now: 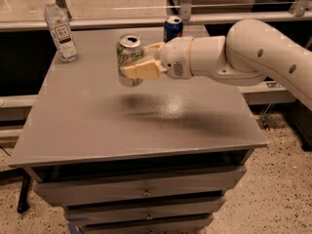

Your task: Move 7up can near blue plastic bottle

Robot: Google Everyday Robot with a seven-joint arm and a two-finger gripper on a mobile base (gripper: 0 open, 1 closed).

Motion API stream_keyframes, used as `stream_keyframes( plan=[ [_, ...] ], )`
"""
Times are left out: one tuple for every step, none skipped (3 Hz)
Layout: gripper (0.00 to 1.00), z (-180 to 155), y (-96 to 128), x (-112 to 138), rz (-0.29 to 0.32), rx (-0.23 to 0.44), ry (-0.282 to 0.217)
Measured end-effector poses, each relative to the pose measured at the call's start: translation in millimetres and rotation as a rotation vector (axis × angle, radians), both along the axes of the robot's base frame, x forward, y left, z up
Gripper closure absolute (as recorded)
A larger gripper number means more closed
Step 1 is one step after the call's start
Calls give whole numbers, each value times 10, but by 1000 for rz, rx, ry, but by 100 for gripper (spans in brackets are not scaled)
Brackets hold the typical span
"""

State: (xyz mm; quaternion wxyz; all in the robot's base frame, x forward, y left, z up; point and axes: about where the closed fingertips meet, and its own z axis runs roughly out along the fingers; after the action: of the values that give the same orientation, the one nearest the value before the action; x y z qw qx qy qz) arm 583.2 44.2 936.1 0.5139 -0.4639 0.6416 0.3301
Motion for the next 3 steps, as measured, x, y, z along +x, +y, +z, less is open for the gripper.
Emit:
stream_keyframes(
  plan=[
    [100, -42, 277, 359, -14, 10, -12],
    [100, -95, 569, 772, -23, -8, -16],
    [100, -164, 809, 1188, -22, -48, -10]
  ],
)
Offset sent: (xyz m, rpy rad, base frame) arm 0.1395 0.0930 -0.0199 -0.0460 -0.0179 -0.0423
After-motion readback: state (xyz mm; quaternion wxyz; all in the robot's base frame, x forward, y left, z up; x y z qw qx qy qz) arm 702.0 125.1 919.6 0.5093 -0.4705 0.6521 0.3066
